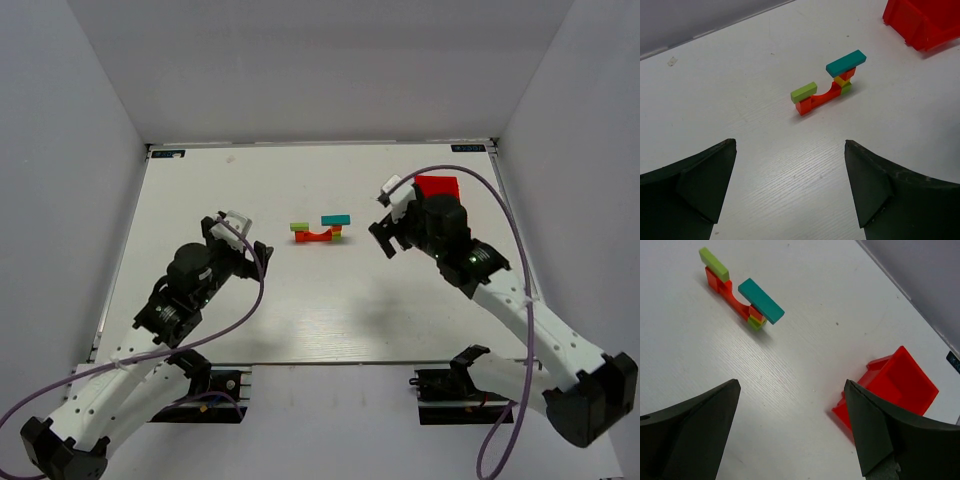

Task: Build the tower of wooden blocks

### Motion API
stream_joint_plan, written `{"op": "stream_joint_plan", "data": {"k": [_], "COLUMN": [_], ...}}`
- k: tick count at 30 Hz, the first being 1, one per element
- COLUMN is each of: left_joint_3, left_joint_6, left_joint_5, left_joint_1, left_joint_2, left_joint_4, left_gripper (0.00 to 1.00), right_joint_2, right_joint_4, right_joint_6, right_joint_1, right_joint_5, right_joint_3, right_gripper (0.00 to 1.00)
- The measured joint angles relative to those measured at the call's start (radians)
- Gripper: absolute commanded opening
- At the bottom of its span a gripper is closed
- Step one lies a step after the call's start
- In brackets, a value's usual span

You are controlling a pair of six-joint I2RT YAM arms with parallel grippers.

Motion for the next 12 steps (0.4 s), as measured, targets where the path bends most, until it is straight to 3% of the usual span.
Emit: {"op": "stream_joint_plan", "data": {"k": [7,12], "left_joint_3": [-0.018,-0.023], "left_joint_6": [0.025,0.042], "left_joint_5": [0.003,0.002], "left_joint_1": [0.000,0.000], "left_joint_2": [-0.051,-0.076], "left_joint_4": [0.009,0.013], "left_gripper": [0.99,0.99], "right_joint_2": [-0.278,-0.289], "right_joint_4": [0.143,0.176], "right_joint_6": [0.143,0.182], "right_joint_1": [0.000,0.002], "right_joint_5": [0.130,0.216], "right_joint_3": [-0.238,-0.338], "right_gripper": [0.90,0.90]}}
